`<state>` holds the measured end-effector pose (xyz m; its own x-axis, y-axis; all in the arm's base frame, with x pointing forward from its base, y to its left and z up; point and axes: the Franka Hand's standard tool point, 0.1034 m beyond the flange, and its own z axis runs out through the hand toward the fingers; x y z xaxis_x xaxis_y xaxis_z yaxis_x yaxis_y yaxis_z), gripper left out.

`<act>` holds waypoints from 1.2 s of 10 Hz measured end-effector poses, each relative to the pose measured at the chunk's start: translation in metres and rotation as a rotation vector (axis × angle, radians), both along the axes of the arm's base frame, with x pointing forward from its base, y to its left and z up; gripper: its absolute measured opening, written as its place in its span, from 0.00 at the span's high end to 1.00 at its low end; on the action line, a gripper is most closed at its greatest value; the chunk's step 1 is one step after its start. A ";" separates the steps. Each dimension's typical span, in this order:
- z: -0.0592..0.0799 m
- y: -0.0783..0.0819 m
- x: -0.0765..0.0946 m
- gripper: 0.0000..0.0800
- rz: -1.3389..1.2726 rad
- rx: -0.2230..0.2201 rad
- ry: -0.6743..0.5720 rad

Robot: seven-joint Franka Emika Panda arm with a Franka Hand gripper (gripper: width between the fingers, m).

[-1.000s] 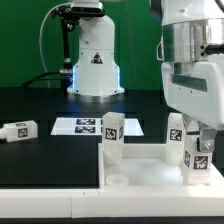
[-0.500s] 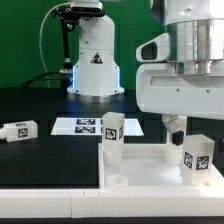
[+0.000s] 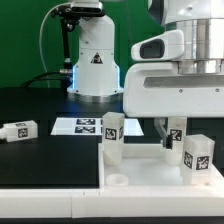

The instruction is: Assemble square table

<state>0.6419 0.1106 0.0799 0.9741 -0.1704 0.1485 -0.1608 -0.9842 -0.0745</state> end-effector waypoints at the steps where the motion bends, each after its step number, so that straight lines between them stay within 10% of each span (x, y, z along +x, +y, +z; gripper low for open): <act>1: 0.000 0.006 -0.005 0.19 0.070 -0.021 -0.022; 3: -0.001 0.000 -0.006 0.19 0.164 -0.046 -0.035; 7: -0.002 0.000 -0.006 0.64 0.007 -0.018 -0.027; 12: -0.002 0.003 -0.008 0.64 -0.707 0.079 -0.001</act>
Offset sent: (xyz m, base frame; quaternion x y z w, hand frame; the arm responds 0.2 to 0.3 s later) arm 0.0000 0.0000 0.0000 0.0000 0.0000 0.0650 0.9979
